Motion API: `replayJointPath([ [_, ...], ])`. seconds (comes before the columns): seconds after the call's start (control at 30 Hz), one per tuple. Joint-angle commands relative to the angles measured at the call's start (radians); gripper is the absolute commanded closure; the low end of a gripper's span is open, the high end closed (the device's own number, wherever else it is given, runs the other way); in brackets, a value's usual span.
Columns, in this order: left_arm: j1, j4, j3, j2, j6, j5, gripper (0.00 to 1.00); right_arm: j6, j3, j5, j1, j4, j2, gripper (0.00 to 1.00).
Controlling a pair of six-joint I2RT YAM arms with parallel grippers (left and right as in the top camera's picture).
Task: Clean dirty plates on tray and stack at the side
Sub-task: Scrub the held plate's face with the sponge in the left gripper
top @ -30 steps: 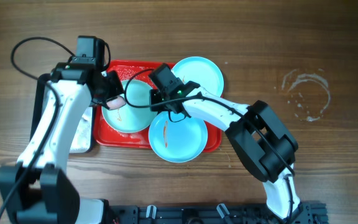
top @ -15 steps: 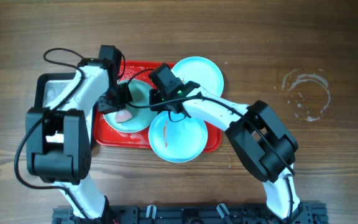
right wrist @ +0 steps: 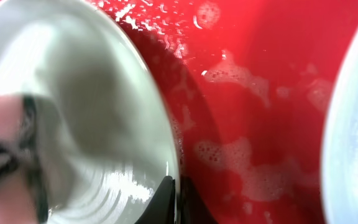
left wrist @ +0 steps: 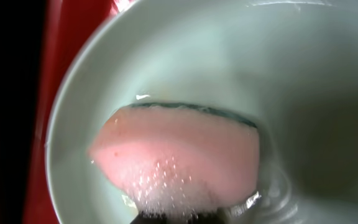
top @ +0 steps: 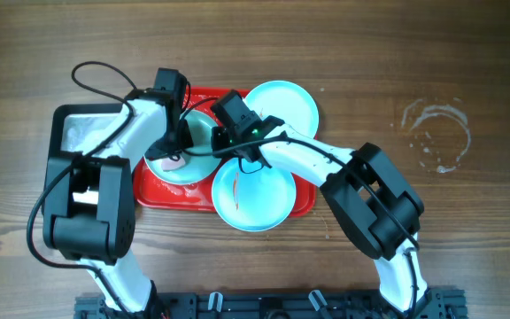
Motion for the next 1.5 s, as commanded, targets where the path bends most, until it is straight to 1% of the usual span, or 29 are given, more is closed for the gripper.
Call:
replayJointPath([
  [0.0,0.029,0.066,-0.090,0.085,-0.069,-0.317,0.96,-0.019,0.005,0.033,-0.006,-0.019,0.026,0.96],
  [0.17,0.021,0.065,-0.090,0.084,-0.078,-0.446,0.96,-0.019,0.005,0.033,-0.006,-0.019,0.026,0.96],
  [0.23,0.014,0.066,-0.087,0.082,-0.080,-0.449,0.96,-0.018,0.005,0.033,-0.006,-0.019,0.026,0.96],
  [0.27,0.006,0.065,-0.086,0.081,-0.093,-0.415,0.96,-0.019,0.005,0.033,-0.006,-0.019,0.026,0.96],
  [0.33,-0.009,0.053,-0.086,0.081,-0.083,-0.280,0.96,-0.018,0.005,0.033,-0.006,-0.017,0.026,0.96],
  [0.37,-0.017,0.046,-0.086,0.081,-0.056,-0.175,0.96,-0.019,0.005,0.033,-0.006,-0.016,0.026,0.96],
  [0.43,-0.034,0.047,-0.090,0.085,0.005,0.090,0.96,-0.019,0.005,0.033,-0.006,-0.016,0.026,0.96],
  [0.57,-0.049,0.046,-0.092,0.087,0.067,0.369,0.96,-0.019,0.005,0.030,-0.006,-0.016,0.026,0.96],
  [0.63,-0.049,0.043,-0.092,0.087,0.148,0.545,0.96,-0.019,0.005,0.025,-0.006,-0.016,0.026,0.96],
  [0.7,-0.047,0.044,-0.092,0.087,0.174,0.640,0.96,-0.019,0.005,0.025,-0.006,-0.016,0.026,0.96],
  [0.83,-0.047,0.056,-0.092,0.087,0.174,0.711,0.96,-0.019,0.005,0.025,-0.006,-0.016,0.026,0.96],
  [0.9,-0.047,0.067,-0.092,0.087,0.174,0.708,0.96,-0.019,0.005,0.025,-0.006,-0.016,0.026,0.96],
  [0.97,-0.045,0.090,-0.092,0.087,0.151,0.665,0.96,-0.019,0.005,0.025,-0.006,-0.016,0.026,0.96],
  [1.0,-0.045,0.101,-0.092,0.087,0.115,0.603,0.96,-0.019,0.005,0.025,-0.006,-0.016,0.026,0.96],
  [1.07,-0.045,0.101,-0.092,0.087,0.013,0.417,0.96,-0.020,0.005,0.025,-0.006,-0.016,0.026,0.96],
  [1.1,-0.045,0.085,-0.092,0.087,-0.043,0.306,0.96,-0.021,0.005,0.025,-0.006,-0.017,0.026,0.96],
  [1.23,-0.045,-0.027,-0.092,0.087,-0.167,0.017,0.96,-0.021,0.005,0.025,-0.006,-0.018,0.026,0.96],
  [1.37,-0.045,-0.099,-0.093,0.087,-0.245,-0.172,0.96,-0.020,0.005,0.025,-0.006,-0.015,0.026,0.96],
  [1.47,-0.045,-0.074,-0.107,0.087,-0.288,-0.260,0.96,-0.020,0.005,0.025,-0.006,-0.016,0.026,0.96],
])
